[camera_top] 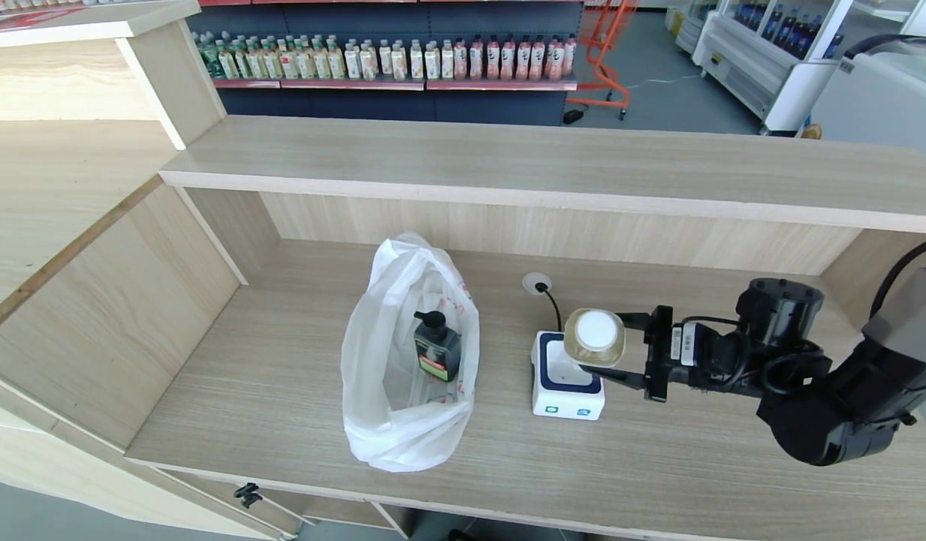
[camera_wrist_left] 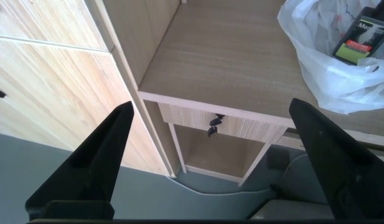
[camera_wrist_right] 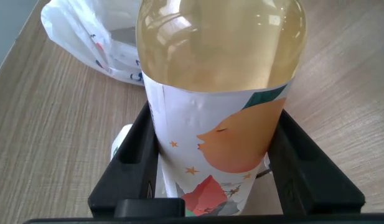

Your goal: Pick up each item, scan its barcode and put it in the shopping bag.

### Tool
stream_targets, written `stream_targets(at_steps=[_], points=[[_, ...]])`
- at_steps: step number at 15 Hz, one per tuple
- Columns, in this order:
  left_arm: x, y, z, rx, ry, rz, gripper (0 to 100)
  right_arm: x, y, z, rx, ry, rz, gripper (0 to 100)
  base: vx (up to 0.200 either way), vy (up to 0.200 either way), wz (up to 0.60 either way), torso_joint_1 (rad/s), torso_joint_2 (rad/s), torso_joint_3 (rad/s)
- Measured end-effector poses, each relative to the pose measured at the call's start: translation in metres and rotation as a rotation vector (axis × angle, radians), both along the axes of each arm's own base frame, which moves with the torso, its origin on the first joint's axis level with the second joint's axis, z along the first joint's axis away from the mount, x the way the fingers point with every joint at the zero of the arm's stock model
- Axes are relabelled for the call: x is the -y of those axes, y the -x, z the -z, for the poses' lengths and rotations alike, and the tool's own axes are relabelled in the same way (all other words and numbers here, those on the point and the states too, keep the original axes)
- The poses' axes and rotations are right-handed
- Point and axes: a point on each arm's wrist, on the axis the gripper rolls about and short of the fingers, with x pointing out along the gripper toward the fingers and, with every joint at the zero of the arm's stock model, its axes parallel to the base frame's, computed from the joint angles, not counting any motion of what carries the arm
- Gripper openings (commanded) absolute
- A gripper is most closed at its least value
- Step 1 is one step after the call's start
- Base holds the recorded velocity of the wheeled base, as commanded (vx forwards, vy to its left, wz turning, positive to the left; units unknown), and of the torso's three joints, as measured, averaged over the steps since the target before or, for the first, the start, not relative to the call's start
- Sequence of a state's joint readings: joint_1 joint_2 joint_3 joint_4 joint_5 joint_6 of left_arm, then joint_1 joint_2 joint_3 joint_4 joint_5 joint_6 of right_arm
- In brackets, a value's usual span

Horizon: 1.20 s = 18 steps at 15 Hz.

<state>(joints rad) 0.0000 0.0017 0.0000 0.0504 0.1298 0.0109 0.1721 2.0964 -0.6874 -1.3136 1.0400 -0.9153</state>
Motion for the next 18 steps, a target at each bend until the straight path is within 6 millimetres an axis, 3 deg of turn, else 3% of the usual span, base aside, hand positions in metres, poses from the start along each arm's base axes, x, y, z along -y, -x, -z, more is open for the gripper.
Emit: stream_targets(at_steps=[4,7,18], points=[[0.0,0.0,0.0,0.0,0.0,0.0,100,-0.02,-0.016,0.011,0.011,-0.002,-0.05,0,0.0,0.0,0.0,0.0,0.0,0.0],[0.0,0.0,0.0,0.0,0.0,0.0,100,-0.025,-0.023,0.016,0.033,0.003,-0.06,0,0.0,0.0,0.0,0.0,0.0,0.0],[0.0,0.0,0.0,0.0,0.0,0.0,100,-0.016,-0.029,0.006,0.07,0.0,-0.027,0,0.0,0.0,0.0,0.0,0.0,0.0]])
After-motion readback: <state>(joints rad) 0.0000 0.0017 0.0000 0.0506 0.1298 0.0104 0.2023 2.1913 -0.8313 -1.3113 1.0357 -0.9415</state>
